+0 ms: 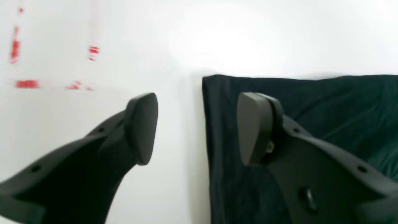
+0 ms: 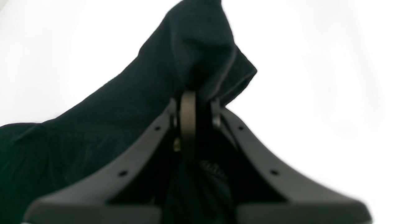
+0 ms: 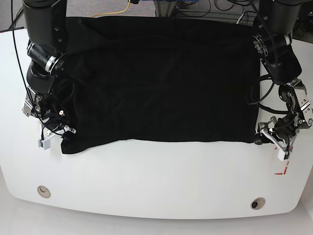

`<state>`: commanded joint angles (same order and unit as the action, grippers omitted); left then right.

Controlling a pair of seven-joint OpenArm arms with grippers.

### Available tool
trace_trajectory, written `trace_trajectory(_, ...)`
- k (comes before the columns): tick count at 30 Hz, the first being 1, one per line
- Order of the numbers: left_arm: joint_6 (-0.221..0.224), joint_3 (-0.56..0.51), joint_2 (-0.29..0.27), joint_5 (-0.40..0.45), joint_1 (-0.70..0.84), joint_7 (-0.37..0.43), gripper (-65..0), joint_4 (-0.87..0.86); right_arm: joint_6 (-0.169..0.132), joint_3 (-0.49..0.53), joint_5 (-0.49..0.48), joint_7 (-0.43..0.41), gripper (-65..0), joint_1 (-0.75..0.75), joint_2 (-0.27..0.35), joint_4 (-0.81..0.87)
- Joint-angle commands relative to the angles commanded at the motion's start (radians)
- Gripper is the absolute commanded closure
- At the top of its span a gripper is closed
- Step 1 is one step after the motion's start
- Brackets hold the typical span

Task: Layout the t-shirt on the table in an organized manner, then fold the t-shirt properly
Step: 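Release and move both grippers to the shirt's hem corners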

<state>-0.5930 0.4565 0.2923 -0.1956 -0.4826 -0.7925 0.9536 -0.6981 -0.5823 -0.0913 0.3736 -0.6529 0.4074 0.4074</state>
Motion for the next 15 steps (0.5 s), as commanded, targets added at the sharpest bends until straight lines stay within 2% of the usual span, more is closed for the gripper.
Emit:
trace_trajectory(6,0.041,-0.011,0.002,0.000,-0.014,0.080,-38.2,-0.118,0.000,0.000,0.000,0.002,-2.1,0.000,0.000,0.000)
trace_trajectory(11,0.044,-0.112,0.002,-0.002,-0.015,0.130,-38.3,-0.161,0.000,0.000,0.000,0.002,-2.1,0.000,-0.003,0.000)
trace_trajectory(15,0.044,-0.133,0.000,-0.002,-0.015,0.160,-38.3,-0.190,0.000,0.000,0.000,0.002,-2.1,0.000,-0.003,0.000)
